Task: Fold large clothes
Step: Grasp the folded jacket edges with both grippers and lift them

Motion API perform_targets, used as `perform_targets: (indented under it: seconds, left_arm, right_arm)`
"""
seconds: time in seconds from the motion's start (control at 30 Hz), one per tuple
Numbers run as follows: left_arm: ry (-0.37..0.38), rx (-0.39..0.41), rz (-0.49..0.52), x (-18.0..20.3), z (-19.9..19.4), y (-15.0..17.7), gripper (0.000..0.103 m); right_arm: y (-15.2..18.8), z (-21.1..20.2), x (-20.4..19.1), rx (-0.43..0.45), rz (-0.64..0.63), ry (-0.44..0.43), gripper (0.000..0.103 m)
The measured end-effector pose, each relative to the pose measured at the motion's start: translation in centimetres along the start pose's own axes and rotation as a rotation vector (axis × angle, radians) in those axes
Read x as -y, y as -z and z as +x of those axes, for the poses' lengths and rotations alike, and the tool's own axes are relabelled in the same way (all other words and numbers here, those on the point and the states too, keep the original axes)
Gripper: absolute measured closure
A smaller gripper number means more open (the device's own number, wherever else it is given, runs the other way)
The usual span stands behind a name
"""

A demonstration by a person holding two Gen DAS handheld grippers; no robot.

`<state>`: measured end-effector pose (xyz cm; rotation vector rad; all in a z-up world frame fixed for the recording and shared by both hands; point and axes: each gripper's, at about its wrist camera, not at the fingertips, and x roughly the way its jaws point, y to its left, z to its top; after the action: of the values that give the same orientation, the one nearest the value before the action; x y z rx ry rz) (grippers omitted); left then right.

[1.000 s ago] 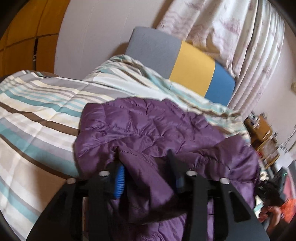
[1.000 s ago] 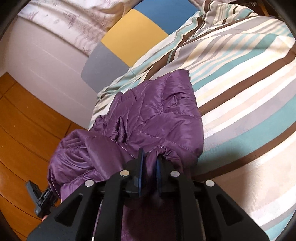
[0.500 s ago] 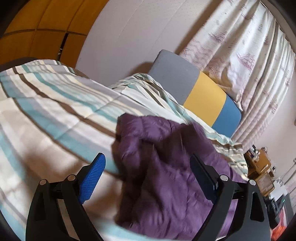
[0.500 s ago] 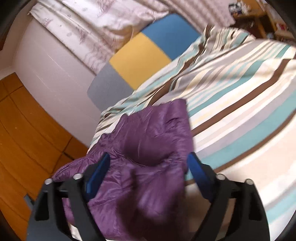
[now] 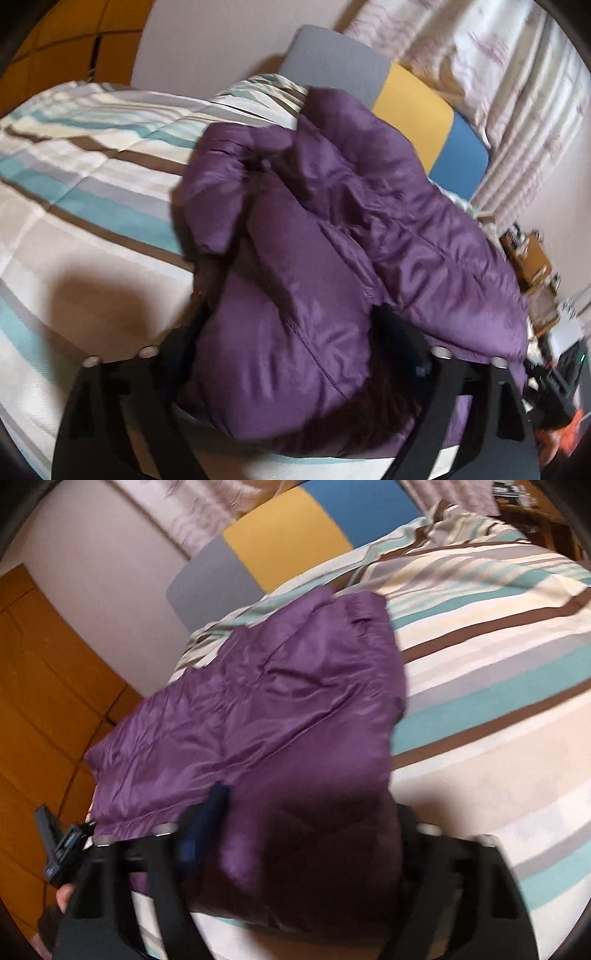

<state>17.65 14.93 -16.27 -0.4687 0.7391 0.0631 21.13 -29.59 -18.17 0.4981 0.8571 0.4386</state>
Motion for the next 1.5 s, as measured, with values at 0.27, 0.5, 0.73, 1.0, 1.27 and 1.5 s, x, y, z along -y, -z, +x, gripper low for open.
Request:
perform_targets:
  seconds: [0.27, 0.5, 0.73, 1.0, 1.27, 1.5]
  left_arm:
    - [0.07, -0.055, 0.048, 0.8, -1.4, 2.0, 0.064]
    - [0.117, -0.046, 0.053, 0.2, -5.2, 6.4, 0.064]
    - [0.132, -0.026, 0.062, 0.6, -9.0, 10.2, 0.064]
    - [0.127, -0.038, 0.082, 0.8, -11.5, 11.8, 0.057]
    - [0.122, 0.095, 0.075, 0.7, -14.9, 9.8, 0.011]
    - [0.025, 0.101, 0.103, 2.8, -10.7, 4.0, 0.009]
  right_arm:
    - [1.4, -1.0, -0.4, -0.039, -0.026, -0.092, 0.07]
    - [3.7, -3.8, -0.3, -0.067, -0.071, -0.113, 0.071]
    - [6.1, -6.7, 0.6, -0.086, -0.07, -0.147, 0.071]
    - [6.1, -8.3, -0.1, -0.131, -0.13, -0.121, 0.066]
    - [1.9, -9.9, 0.5, -0.028, -0.167, 0.013, 0.029]
    - [-2.7, -6.8, -0.7, 0.044, -0.19, 0.062, 0.029]
